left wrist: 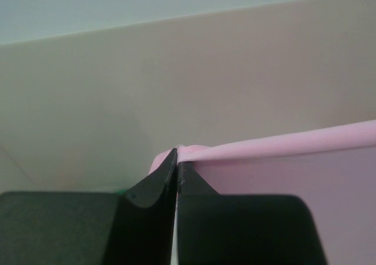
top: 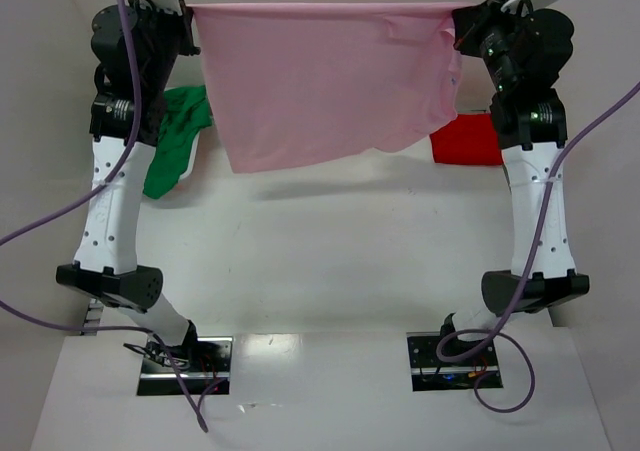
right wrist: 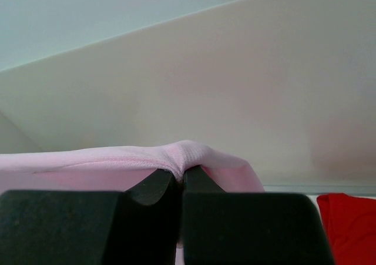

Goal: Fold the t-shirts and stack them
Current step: Flatten out the tshirt

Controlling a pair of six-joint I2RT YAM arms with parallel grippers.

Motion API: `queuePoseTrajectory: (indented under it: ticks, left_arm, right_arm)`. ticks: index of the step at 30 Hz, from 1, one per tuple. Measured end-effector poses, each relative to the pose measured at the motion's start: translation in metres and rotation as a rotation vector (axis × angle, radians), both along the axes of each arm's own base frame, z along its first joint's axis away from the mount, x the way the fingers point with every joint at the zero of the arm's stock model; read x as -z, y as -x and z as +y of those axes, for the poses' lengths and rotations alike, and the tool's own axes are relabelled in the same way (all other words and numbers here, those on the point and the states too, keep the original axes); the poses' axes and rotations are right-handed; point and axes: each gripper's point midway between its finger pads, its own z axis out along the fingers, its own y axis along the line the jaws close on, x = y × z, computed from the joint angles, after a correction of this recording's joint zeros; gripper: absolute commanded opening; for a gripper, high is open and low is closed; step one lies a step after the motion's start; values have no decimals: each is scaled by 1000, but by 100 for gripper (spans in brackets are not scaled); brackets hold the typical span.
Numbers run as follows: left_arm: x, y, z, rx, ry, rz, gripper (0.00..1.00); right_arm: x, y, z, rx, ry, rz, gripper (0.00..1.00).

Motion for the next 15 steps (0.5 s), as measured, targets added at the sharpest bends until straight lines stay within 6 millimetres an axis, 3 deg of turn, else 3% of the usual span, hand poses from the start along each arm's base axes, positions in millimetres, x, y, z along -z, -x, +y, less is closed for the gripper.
queuePoseTrajectory:
  ticks: [5,12,15]
  left_arm:
    - [7,23,2,1,0,17,0]
    - [2,80,11,-3,28,-15,0]
    - [3,102,14,-2,42,-26,0]
  right_arm:
    - [2,23,0,-11,5,2,0]
    - [26,66,14,-103,16,27,0]
    - [27,85,19,-142,24,25,0]
